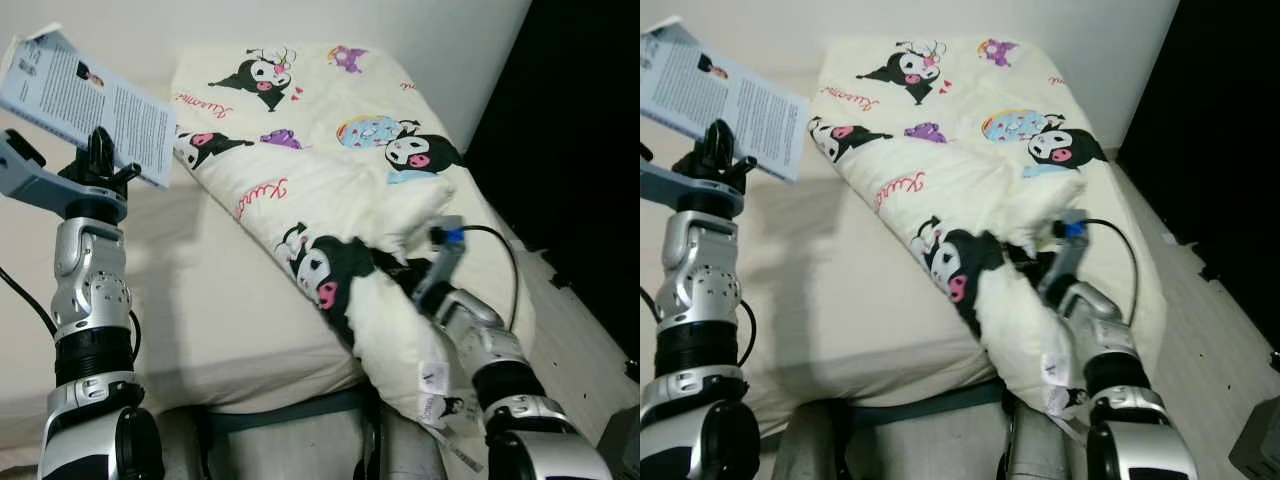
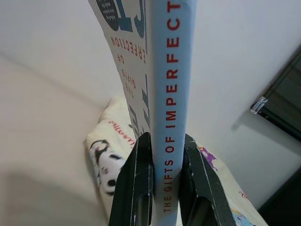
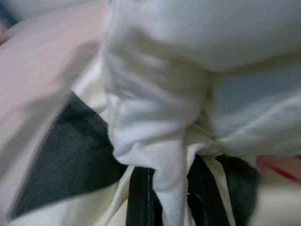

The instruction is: Clean up the room

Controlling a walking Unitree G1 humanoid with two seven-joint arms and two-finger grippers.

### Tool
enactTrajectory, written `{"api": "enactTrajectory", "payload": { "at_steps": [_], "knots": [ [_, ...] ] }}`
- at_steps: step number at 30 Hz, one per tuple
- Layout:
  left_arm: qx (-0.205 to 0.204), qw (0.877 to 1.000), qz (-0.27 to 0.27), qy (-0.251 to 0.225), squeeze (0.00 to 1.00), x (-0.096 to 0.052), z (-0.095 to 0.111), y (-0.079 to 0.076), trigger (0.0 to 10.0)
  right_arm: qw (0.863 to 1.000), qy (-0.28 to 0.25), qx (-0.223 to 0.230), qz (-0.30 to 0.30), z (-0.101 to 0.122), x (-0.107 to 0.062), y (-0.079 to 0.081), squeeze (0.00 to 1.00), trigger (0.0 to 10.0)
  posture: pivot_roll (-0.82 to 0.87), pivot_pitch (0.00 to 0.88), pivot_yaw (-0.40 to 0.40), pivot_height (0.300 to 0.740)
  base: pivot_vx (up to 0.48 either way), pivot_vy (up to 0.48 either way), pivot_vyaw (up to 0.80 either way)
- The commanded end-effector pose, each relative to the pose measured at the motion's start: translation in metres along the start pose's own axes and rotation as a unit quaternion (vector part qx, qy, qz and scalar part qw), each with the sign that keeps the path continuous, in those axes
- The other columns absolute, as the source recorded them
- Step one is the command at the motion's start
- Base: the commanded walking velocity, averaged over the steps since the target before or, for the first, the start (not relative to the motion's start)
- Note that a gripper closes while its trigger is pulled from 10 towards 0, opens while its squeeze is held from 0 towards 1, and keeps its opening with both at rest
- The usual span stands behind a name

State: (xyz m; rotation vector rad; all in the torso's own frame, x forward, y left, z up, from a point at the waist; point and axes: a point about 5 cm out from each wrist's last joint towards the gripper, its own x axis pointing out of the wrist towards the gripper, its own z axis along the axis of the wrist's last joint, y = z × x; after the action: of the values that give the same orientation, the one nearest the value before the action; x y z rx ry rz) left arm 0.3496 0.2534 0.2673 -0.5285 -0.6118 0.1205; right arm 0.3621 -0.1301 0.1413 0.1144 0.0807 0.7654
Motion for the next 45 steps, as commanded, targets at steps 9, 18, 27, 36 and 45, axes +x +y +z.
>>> {"api": "enactTrajectory", "payload": {
  "at_steps": [9,18,27,36,45],
  "knots": [
    [-0.008,0.999,-0.027,-0.039,0.00,0.006,0.015,-0.024,0.0,0.947,0.069,-0.080,0.305,-0.019,0.027,0.096,0.00,0.0,-0.02,0.056,-0.033,0.511,0.000,0.000,0.00],
    [0.015,0.999,-0.043,-0.011,0.00,-0.003,0.003,-0.027,0.0,0.917,0.192,-0.081,0.340,-0.060,-0.005,0.089,1.00,10.0,-0.03,0.068,-0.024,0.511,0.000,0.000,0.00],
    [0.037,0.997,-0.066,-0.007,0.00,0.000,0.001,-0.038,0.0,0.916,0.195,-0.060,0.346,-0.059,-0.026,0.086,1.00,10.0,-0.04,0.065,-0.017,0.511,0.000,0.000,0.00],
    [0.050,0.995,-0.084,-0.002,0.00,0.000,0.000,-0.047,0.0,0.919,0.089,0.011,0.384,-0.016,-0.051,0.087,1.00,10.0,-0.05,0.067,-0.014,0.511,0.000,0.000,0.00],
    [-0.144,0.966,-0.213,0.038,0.00,-0.009,0.002,-0.060,0.0,0.947,-0.229,0.128,0.186,0.068,-0.075,0.013,1.00,10.0,-0.05,0.075,-0.012,0.511,0.000,0.000,0.00]
  ]
}}
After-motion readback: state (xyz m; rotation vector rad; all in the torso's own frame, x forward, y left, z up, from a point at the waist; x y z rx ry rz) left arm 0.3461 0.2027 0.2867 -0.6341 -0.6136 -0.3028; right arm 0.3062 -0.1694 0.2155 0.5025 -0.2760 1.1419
